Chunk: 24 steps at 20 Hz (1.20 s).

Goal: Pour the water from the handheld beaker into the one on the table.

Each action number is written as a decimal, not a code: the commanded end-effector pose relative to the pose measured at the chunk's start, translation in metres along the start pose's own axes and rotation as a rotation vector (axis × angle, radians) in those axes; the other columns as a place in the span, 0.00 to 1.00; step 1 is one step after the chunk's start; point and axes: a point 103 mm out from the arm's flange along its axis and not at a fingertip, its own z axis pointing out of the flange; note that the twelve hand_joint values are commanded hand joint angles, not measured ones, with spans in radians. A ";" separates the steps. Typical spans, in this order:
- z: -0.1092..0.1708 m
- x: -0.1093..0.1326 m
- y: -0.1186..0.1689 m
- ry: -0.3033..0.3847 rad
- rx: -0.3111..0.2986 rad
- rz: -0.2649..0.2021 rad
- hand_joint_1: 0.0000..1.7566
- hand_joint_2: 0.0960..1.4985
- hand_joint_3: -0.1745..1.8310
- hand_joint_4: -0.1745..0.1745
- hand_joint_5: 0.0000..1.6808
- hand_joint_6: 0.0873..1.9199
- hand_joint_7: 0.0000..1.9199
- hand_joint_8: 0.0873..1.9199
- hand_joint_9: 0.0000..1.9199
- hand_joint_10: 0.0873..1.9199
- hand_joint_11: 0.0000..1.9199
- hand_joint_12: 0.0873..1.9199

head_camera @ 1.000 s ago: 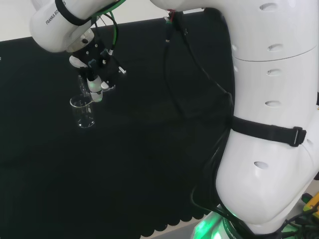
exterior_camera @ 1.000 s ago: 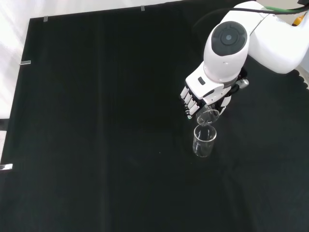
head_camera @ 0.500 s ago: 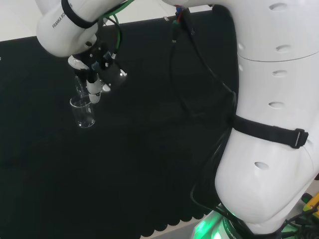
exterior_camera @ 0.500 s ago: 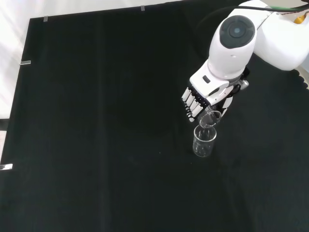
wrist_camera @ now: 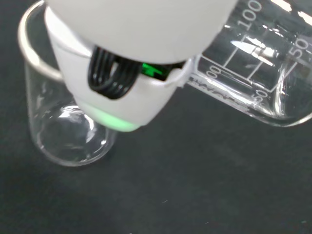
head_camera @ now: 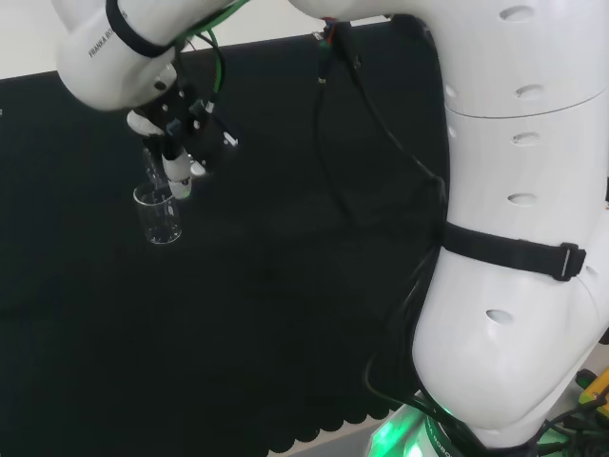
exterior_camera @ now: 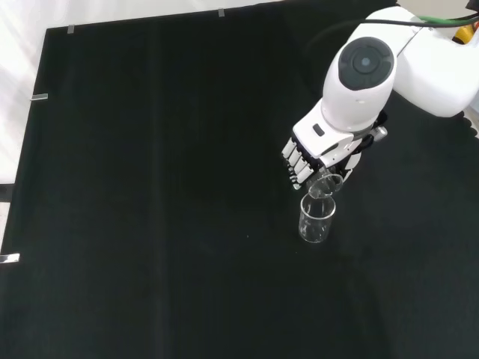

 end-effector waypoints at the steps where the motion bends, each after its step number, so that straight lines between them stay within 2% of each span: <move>1: -0.002 0.000 0.000 -0.072 0.109 0.032 0.81 0.66 0.00 0.00 0.76 0.20 0.84 0.00 0.71 0.20 0.62 0.35; 3: 0.005 -0.010 -0.001 -0.053 0.099 0.028 0.81 0.66 0.00 0.00 0.76 0.20 0.84 0.00 0.71 0.20 0.62 0.35; 6: 0.003 -0.005 -0.001 -0.061 0.099 0.038 0.81 0.66 0.00 0.00 0.76 0.20 0.84 0.00 0.71 0.20 0.62 0.35; 7: 0.002 -0.004 0.000 -0.019 0.082 0.047 0.81 0.66 0.00 0.00 0.76 0.20 0.84 0.00 0.71 0.20 0.62 0.35; 8: 0.002 -0.003 -0.001 0.010 0.063 -0.007 0.81 0.66 0.00 0.00 0.76 0.20 0.84 0.00 0.71 0.20 0.62 0.35; 9: 0.002 -0.004 -0.001 0.001 0.080 0.008 0.81 0.66 0.00 0.00 0.76 0.20 0.84 0.00 0.71 0.20 0.62 0.35; 10: 0.004 -0.005 -0.001 0.019 0.065 -0.015 0.81 0.66 0.00 0.00 0.76 0.20 0.83 0.00 0.71 0.20 0.62 0.35; 11: -0.003 0.006 0.002 -0.020 0.068 -0.002 0.81 0.66 0.00 0.00 0.76 0.20 0.83 0.00 0.71 0.20 0.62 0.35; 15: -0.002 0.004 0.002 -0.046 0.092 0.029 0.81 0.66 0.00 0.00 0.76 0.20 0.83 0.00 0.71 0.20 0.62 0.35; 16: -0.001 0.004 0.001 -0.101 0.149 0.081 0.81 0.66 0.00 0.00 0.76 0.20 0.83 0.00 0.71 0.20 0.62 0.35; 17: -0.002 0.005 0.001 -0.084 0.136 0.066 0.81 0.66 0.00 0.00 0.76 0.20 0.83 0.00 0.71 0.20 0.62 0.35; 18: 0.000 0.003 0.001 -0.017 0.059 0.008 0.81 0.66 0.00 0.00 0.76 0.20 0.83 0.00 0.71 0.20 0.62 0.35; 19: 0.000 0.002 0.002 -0.044 0.082 0.024 0.81 0.66 0.00 0.00 0.76 0.20 0.83 0.00 0.71 0.20 0.62 0.35; 21: 0.001 0.001 0.001 -0.043 0.093 0.021 0.81 0.66 0.00 0.00 0.76 0.20 0.83 0.00 0.71 0.20 0.62 0.35; 22: 0.005 -0.005 -0.001 -0.009 0.070 0.000 0.81 0.66 0.00 0.00 0.76 0.20 0.83 0.00 0.71 0.20 0.62 0.35; 23: 0.008 -0.010 -0.003 0.026 0.066 0.041 0.81 0.66 0.00 0.00 0.76 0.20 0.83 0.00 0.71 0.20 0.62 0.35; 24: 0.004 -0.002 -0.001 -0.043 0.138 0.033 0.81 0.66 0.00 0.00 0.76 0.20 0.83 0.00 0.71 0.20 0.62 0.35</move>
